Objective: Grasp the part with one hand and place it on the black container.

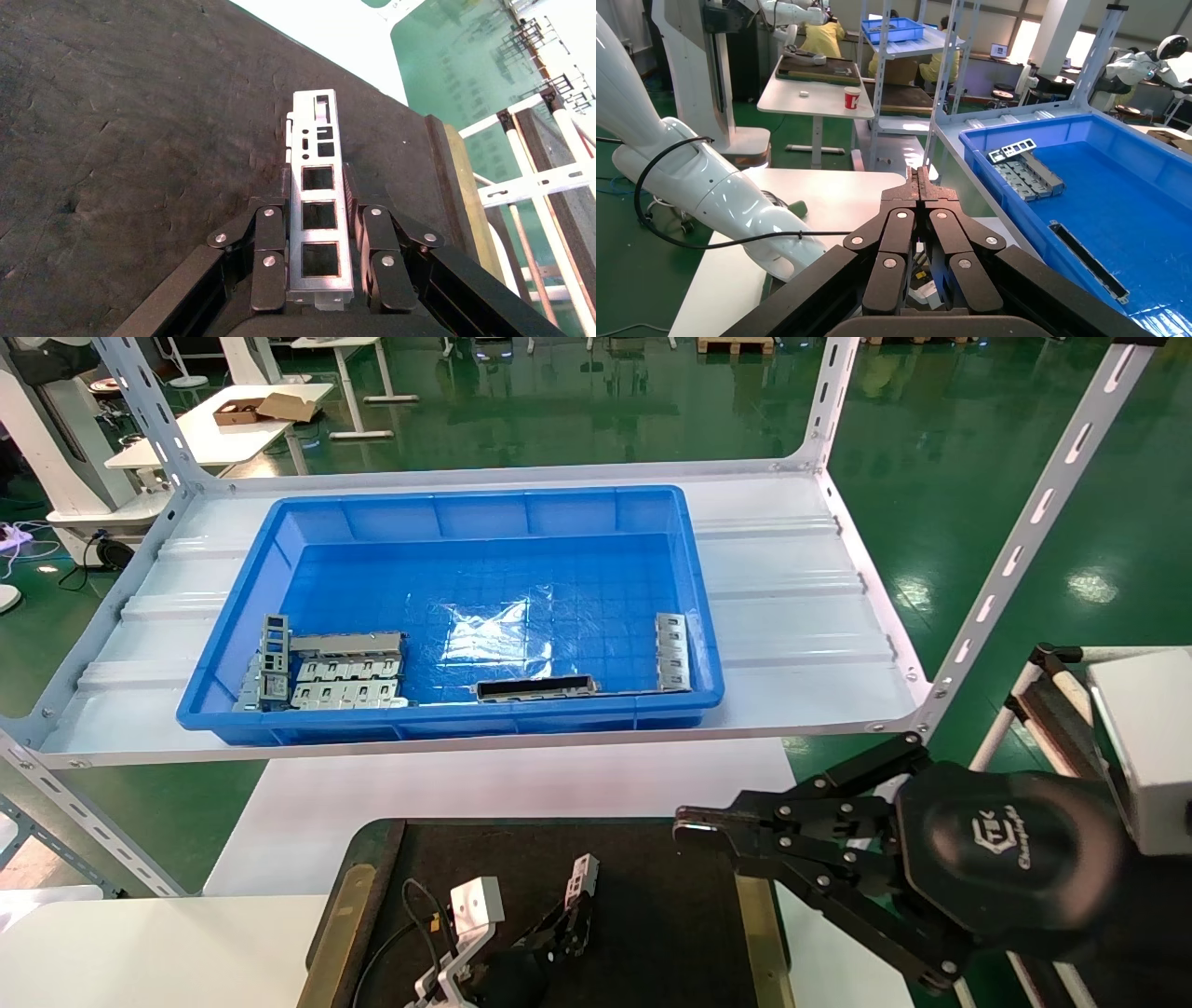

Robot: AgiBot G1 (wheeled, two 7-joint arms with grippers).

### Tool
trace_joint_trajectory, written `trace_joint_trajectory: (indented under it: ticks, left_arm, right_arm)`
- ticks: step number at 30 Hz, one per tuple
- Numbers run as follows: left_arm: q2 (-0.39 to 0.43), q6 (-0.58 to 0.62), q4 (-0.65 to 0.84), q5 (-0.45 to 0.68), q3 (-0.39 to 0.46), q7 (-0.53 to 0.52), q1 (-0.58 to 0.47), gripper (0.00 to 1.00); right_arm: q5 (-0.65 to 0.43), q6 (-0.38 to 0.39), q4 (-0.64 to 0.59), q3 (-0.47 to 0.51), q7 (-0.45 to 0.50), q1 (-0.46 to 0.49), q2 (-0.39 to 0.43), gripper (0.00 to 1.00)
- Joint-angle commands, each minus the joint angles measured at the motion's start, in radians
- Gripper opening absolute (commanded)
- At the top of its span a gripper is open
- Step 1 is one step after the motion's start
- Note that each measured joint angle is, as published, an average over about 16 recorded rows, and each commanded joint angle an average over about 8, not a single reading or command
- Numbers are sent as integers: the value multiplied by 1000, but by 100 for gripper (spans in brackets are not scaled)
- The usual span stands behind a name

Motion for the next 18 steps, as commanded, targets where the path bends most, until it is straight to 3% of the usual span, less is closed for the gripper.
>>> trace_joint_trajectory:
  ticks: [1,3,4,18]
  left_arm:
    - [0,-1,4,-1,4,-2,-1,87]
    - [0,0,6,-3,6,-5,-2,100]
    - [0,0,7,-4,7,-6,-3,100]
    - [-12,20,-26,8,24,0,-16,100]
  right_arm:
    - [0,0,0,0,0,0,0,81]
    - [0,0,0,0,0,0,0,96]
    - [0,0,0,0,0,0,0,100]
    - [0,0,0,0,0,0,0,100]
